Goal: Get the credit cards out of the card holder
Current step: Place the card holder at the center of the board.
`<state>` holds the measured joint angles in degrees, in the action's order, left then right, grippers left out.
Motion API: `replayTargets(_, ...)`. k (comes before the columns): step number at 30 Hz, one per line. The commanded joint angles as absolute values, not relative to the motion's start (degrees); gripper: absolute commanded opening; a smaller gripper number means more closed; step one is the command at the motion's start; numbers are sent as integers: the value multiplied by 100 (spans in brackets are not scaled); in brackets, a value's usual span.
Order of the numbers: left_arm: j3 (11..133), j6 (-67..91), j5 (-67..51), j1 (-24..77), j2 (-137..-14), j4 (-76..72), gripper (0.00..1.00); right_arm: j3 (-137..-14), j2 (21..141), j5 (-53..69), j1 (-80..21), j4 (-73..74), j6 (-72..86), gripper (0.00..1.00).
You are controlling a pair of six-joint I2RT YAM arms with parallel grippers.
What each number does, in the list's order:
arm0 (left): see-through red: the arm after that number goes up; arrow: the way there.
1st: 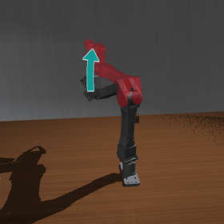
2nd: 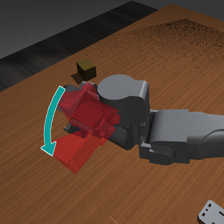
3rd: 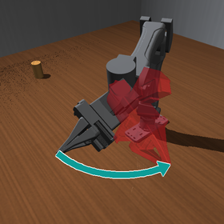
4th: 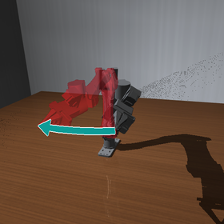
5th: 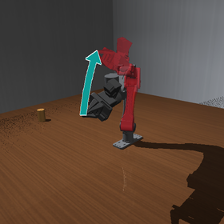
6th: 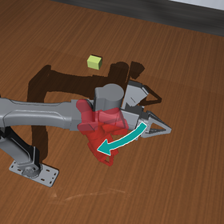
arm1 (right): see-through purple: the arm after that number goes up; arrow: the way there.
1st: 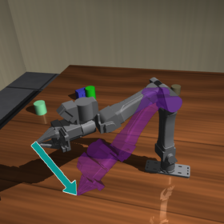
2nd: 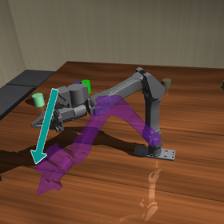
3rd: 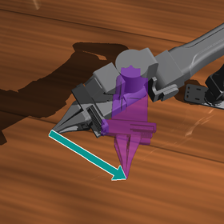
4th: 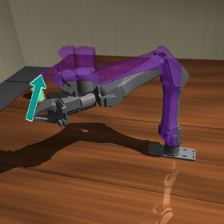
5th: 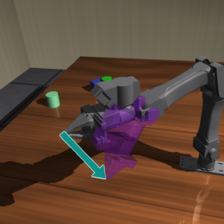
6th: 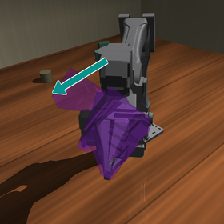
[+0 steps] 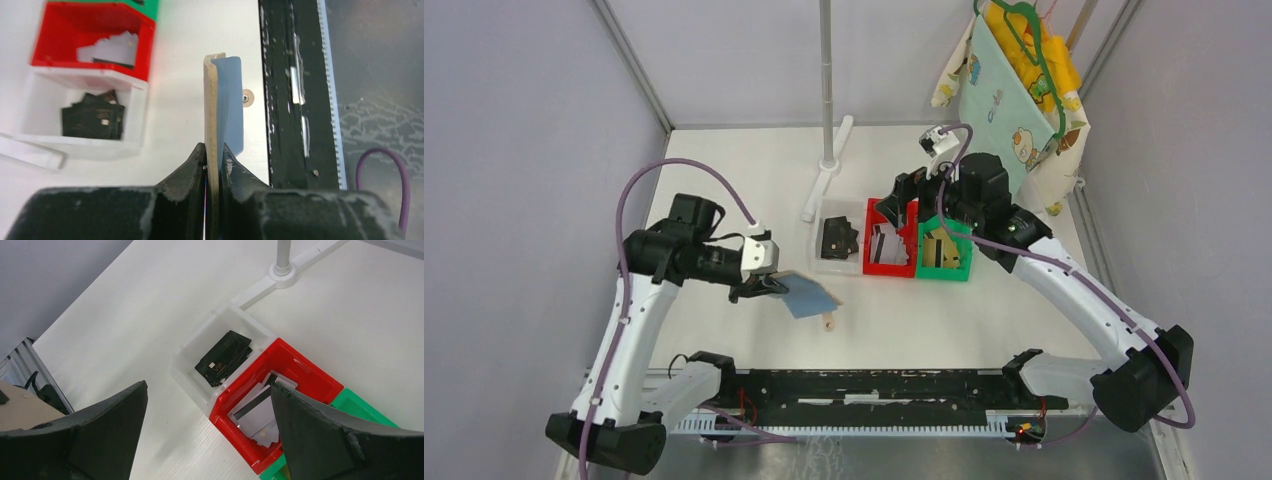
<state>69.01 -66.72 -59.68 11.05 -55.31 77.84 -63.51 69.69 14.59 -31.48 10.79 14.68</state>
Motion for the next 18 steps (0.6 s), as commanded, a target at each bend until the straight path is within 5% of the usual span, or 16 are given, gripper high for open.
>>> replayTargets(1,6602,-8125,-5250,1185,-6185,8393,2,-6139,6834,1564,-3141,998,1546,98)
replayTargets(18,4575,-6898,-1242,1291,-6979,3335,8,-5341,6166,463,-2973,992,1882,98)
